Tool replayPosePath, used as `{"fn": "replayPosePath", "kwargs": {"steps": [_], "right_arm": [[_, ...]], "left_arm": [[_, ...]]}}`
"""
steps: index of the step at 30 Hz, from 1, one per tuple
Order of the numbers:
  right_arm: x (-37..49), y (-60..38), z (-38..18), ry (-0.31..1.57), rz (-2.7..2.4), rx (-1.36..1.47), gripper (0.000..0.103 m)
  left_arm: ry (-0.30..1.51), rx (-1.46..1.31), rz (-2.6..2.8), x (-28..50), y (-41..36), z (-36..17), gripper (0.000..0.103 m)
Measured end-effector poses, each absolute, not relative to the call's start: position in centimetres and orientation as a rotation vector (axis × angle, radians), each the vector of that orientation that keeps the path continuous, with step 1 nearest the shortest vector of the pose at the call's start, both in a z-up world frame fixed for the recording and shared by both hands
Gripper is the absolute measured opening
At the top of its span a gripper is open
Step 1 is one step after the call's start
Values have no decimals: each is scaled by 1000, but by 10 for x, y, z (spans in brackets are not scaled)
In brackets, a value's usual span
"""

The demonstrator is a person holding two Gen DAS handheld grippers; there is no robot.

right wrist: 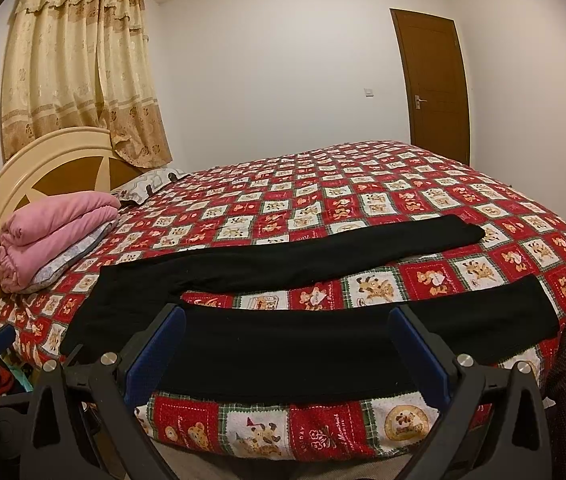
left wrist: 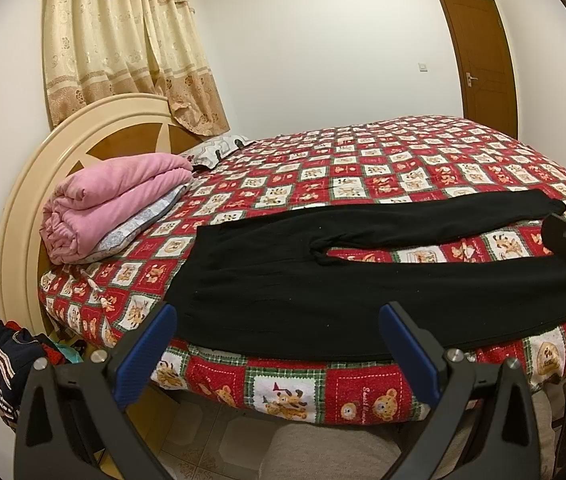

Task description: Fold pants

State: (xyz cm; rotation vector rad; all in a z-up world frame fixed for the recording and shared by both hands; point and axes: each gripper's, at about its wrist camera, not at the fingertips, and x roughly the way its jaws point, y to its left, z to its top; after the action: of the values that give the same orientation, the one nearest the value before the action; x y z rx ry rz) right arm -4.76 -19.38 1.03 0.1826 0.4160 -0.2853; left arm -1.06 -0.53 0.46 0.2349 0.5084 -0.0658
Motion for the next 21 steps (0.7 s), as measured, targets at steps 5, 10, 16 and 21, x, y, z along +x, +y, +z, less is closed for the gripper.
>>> {"fn": "replayPosePath", "kwargs": {"steps": [5,10,16,21], "right_arm": [[-47,-192,10,416,-286,182,102],[-47,-193,10,416,-286,181,102],[-47,-192,10,416,-286,181,102],[-48,-192,10,416,-286,181,102]], "left_arm": [[509,235,-65,-10,-6,5,103],[511,235,-65,-11,-5,5,103],[508,238,-65,-11,-7,4,103],[510,237,-65,-11,-7,4,103]]}}
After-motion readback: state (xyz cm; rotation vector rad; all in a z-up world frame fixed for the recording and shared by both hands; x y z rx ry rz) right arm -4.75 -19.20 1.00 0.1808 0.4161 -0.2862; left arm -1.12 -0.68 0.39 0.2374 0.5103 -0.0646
